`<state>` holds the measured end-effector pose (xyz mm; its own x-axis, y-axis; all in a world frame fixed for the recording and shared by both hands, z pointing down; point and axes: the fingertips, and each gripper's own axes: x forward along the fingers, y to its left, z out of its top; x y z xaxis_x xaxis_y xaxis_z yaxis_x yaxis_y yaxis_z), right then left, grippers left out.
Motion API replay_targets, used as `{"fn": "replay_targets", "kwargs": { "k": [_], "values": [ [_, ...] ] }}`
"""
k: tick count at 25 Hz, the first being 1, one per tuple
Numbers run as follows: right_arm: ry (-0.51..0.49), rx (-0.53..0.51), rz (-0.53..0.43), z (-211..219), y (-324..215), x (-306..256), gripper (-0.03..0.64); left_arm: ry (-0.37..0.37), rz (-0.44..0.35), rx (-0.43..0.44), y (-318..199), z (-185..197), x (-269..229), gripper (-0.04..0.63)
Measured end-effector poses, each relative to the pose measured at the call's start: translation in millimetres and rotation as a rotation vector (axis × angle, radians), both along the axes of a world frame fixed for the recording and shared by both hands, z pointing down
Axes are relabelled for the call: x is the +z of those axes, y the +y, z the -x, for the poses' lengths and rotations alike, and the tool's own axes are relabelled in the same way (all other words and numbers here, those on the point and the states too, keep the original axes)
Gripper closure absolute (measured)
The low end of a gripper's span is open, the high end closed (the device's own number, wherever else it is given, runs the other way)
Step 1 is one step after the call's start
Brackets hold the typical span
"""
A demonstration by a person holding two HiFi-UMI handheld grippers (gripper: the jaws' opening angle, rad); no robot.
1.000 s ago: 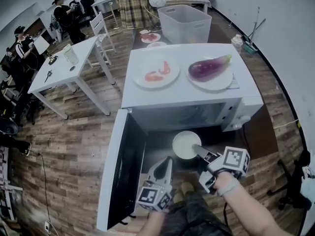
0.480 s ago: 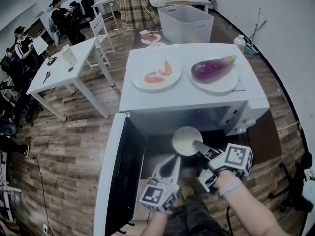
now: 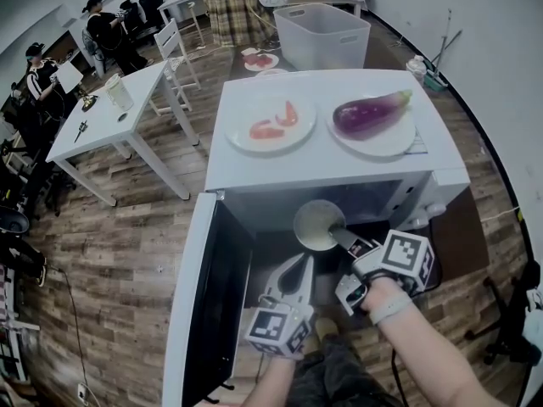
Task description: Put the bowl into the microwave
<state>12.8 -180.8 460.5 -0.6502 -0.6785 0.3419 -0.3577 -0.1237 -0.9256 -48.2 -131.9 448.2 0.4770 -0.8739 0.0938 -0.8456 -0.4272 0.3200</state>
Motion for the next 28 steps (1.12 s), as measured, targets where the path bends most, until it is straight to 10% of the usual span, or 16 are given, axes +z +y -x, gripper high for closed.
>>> {"fn": "replay_targets", "kwargs": {
  "k": [28],
  "values": [
    [0.077, 0.037, 0.002, 12.6, -39.3, 2.4, 0.489, 0.072, 0.041, -0.032, -41.8, 7.9, -1.3, 0.595]
  ]
}}
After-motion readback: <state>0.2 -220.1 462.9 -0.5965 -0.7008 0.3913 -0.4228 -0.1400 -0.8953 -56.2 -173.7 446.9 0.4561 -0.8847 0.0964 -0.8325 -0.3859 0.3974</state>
